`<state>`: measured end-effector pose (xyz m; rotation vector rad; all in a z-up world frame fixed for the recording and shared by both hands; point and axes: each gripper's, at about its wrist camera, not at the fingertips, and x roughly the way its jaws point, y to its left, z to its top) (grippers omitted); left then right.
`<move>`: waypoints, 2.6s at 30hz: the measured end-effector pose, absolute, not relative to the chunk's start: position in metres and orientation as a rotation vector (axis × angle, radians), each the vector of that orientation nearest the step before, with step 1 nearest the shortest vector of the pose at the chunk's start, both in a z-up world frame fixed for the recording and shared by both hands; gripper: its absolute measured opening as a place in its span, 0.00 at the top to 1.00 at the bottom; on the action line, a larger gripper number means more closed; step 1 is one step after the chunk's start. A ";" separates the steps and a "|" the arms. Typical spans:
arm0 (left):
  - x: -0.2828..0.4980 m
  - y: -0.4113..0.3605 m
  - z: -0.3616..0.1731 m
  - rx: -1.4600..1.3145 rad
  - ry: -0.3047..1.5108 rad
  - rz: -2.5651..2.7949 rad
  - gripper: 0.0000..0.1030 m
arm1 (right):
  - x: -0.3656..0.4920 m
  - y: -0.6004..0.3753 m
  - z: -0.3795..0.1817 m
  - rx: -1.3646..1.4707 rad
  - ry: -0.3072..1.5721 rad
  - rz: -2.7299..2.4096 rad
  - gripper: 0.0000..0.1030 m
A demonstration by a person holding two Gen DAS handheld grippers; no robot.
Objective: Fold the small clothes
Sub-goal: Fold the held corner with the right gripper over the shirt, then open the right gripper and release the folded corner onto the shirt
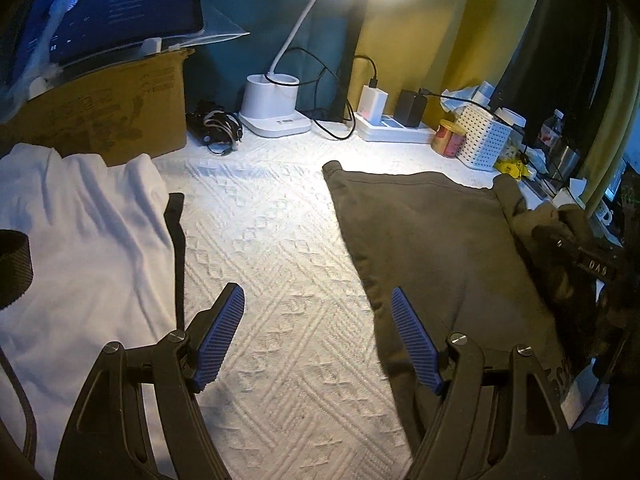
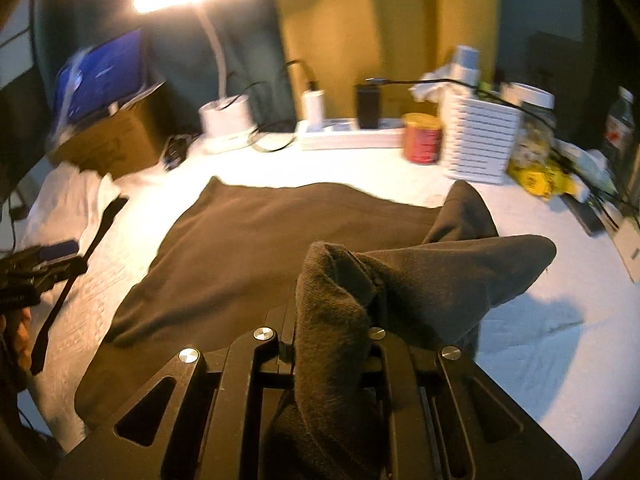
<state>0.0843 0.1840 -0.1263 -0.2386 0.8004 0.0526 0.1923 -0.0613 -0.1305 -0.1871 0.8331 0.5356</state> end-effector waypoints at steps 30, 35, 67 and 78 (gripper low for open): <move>0.056 0.184 -0.126 -0.236 0.806 0.087 0.26 | 0.114 0.042 -0.164 -0.363 0.978 0.787 0.49; 0.051 0.180 -0.125 -0.213 0.819 0.112 0.26 | 0.084 0.045 -0.165 -0.400 0.994 0.903 0.34; 0.179 -0.027 -0.115 0.261 0.915 -0.219 0.26 | 0.173 -0.174 -0.146 -0.083 0.872 0.569 0.33; 0.204 -0.045 -0.142 0.541 0.908 -0.219 0.53 | 0.210 -0.200 -0.162 -0.053 0.902 0.505 0.33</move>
